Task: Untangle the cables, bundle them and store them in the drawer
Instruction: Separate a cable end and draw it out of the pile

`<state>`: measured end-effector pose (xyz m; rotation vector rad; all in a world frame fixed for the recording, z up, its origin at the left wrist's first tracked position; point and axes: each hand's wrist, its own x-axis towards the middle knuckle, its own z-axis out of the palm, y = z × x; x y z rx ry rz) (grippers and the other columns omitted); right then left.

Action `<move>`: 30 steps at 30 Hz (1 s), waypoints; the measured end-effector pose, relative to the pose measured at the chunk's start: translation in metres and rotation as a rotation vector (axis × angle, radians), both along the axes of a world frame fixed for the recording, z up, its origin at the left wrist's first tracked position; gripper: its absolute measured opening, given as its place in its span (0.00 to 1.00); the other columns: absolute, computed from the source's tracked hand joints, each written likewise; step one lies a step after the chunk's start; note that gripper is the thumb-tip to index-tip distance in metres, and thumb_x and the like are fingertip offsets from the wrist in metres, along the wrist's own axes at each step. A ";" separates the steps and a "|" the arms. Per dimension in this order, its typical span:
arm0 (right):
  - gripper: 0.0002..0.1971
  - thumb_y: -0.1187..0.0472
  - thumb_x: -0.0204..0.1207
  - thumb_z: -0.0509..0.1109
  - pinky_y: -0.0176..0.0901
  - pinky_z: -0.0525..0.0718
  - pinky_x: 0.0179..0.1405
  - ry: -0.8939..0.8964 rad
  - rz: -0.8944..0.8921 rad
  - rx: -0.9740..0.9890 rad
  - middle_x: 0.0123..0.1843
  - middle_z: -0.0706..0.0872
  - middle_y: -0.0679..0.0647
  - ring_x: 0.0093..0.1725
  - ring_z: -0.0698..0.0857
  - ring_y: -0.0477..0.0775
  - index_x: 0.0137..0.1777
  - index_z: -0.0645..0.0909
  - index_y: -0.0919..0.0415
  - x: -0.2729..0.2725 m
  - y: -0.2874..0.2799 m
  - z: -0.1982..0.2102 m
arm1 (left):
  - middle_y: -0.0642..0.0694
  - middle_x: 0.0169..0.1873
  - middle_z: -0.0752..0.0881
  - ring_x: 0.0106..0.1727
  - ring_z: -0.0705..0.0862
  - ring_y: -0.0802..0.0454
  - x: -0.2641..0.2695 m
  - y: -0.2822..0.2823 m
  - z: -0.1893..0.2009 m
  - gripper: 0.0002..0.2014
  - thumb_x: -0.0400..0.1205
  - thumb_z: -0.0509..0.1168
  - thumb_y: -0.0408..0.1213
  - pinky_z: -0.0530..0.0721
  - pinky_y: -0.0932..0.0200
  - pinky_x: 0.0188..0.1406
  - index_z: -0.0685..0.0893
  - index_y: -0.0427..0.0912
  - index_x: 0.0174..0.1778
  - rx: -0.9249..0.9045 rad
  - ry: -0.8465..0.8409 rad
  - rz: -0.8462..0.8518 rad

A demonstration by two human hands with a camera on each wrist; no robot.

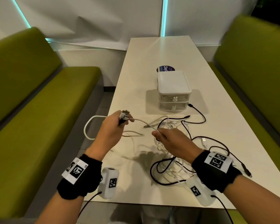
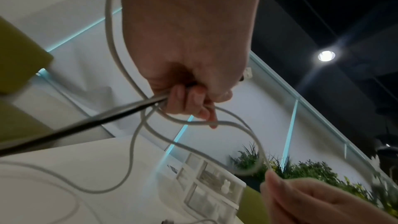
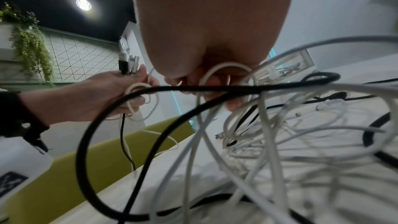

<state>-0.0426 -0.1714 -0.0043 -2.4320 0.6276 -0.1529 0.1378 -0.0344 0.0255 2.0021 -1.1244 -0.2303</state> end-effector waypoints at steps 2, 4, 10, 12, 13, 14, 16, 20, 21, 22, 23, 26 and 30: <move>0.25 0.33 0.81 0.47 0.57 0.83 0.44 0.004 -0.011 -0.020 0.36 0.85 0.53 0.38 0.83 0.56 0.38 0.71 0.53 0.002 -0.002 -0.002 | 0.57 0.44 0.86 0.36 0.80 0.65 0.010 0.007 -0.005 0.09 0.86 0.61 0.32 0.71 0.70 0.32 0.83 0.48 0.44 0.071 -0.022 -0.038; 0.18 0.37 0.83 0.53 0.52 0.81 0.40 0.014 -0.013 -0.032 0.34 0.83 0.49 0.38 0.81 0.53 0.42 0.72 0.49 0.006 -0.004 -0.002 | 0.52 0.50 0.86 0.43 0.81 0.57 0.024 0.016 -0.006 0.11 0.85 0.62 0.29 0.76 0.64 0.38 0.84 0.51 0.45 0.138 -0.126 -0.002; 0.13 0.46 0.83 0.62 0.50 0.81 0.49 0.000 0.025 -0.056 0.38 0.85 0.45 0.45 0.84 0.53 0.65 0.71 0.47 0.017 0.002 -0.009 | 0.34 0.48 0.80 0.46 0.82 0.33 0.070 0.042 -0.002 0.12 0.79 0.59 0.20 0.76 0.46 0.43 0.85 0.31 0.53 0.262 -0.351 0.252; 0.13 0.47 0.83 0.62 0.48 0.80 0.47 -0.005 0.037 -0.065 0.37 0.84 0.44 0.44 0.83 0.52 0.65 0.71 0.47 0.019 0.004 -0.009 | 0.33 0.50 0.78 0.46 0.81 0.31 0.080 0.049 0.000 0.10 0.80 0.59 0.23 0.77 0.42 0.44 0.83 0.30 0.53 0.307 -0.349 0.321; 0.13 0.47 0.83 0.62 0.48 0.80 0.46 -0.004 0.044 -0.073 0.36 0.83 0.43 0.43 0.83 0.51 0.65 0.71 0.47 0.020 0.005 -0.010 | 0.33 0.52 0.78 0.47 0.81 0.31 0.084 0.054 0.000 0.09 0.81 0.59 0.25 0.76 0.42 0.45 0.83 0.30 0.54 0.336 -0.330 0.356; 0.13 0.47 0.83 0.62 0.47 0.80 0.46 0.000 0.049 -0.079 0.36 0.82 0.43 0.43 0.83 0.51 0.64 0.71 0.47 0.021 0.006 -0.009 | 0.33 0.54 0.77 0.48 0.81 0.32 0.088 0.058 0.000 0.10 0.82 0.59 0.26 0.75 0.44 0.46 0.82 0.31 0.56 0.368 -0.306 0.386; 0.12 0.46 0.84 0.62 0.48 0.80 0.47 0.012 0.057 -0.078 0.35 0.82 0.42 0.44 0.83 0.51 0.64 0.72 0.47 0.023 0.008 -0.009 | 0.36 0.60 0.75 0.50 0.81 0.33 0.098 0.065 -0.003 0.14 0.84 0.59 0.27 0.79 0.43 0.53 0.81 0.36 0.64 0.425 -0.258 0.421; 0.11 0.47 0.84 0.62 0.48 0.81 0.48 0.028 0.067 -0.085 0.36 0.81 0.42 0.44 0.83 0.51 0.62 0.74 0.48 0.026 0.011 -0.007 | 0.43 0.68 0.74 0.42 0.88 0.41 0.104 0.069 -0.015 0.17 0.85 0.57 0.25 0.86 0.44 0.47 0.77 0.37 0.70 0.361 -0.048 0.351; 0.11 0.46 0.84 0.62 0.47 0.81 0.49 0.030 0.069 -0.083 0.36 0.81 0.42 0.44 0.83 0.51 0.62 0.75 0.49 0.025 0.011 -0.007 | 0.43 0.65 0.77 0.37 0.89 0.44 0.102 0.069 -0.018 0.17 0.86 0.57 0.26 0.86 0.48 0.41 0.77 0.38 0.70 0.340 -0.018 0.351; 0.11 0.46 0.84 0.61 0.47 0.81 0.49 0.030 0.069 -0.079 0.36 0.82 0.42 0.44 0.83 0.51 0.62 0.75 0.49 0.025 0.011 -0.007 | 0.42 0.60 0.81 0.34 0.89 0.46 0.101 0.069 -0.021 0.16 0.86 0.56 0.27 0.85 0.50 0.39 0.77 0.40 0.69 0.331 -0.003 0.366; 0.11 0.46 0.84 0.61 0.48 0.81 0.48 0.032 0.069 -0.077 0.36 0.82 0.42 0.43 0.83 0.50 0.61 0.75 0.48 0.024 0.011 -0.007 | 0.42 0.53 0.84 0.32 0.89 0.49 0.101 0.069 -0.024 0.15 0.86 0.55 0.28 0.85 0.49 0.40 0.77 0.42 0.68 0.330 0.008 0.386; 0.10 0.46 0.84 0.61 0.46 0.82 0.46 0.040 0.071 -0.080 0.36 0.82 0.42 0.41 0.83 0.48 0.60 0.76 0.49 0.023 0.008 -0.008 | 0.46 0.46 0.87 0.33 0.90 0.53 0.104 0.071 -0.029 0.14 0.86 0.53 0.28 0.86 0.46 0.49 0.80 0.44 0.62 0.296 0.038 0.462; 0.09 0.46 0.84 0.61 0.46 0.82 0.44 0.050 0.082 -0.079 0.36 0.83 0.43 0.39 0.83 0.47 0.56 0.77 0.48 0.022 0.007 -0.009 | 0.49 0.43 0.87 0.32 0.87 0.48 0.109 0.072 -0.025 0.16 0.84 0.52 0.24 0.81 0.54 0.34 0.82 0.47 0.50 0.147 0.043 0.518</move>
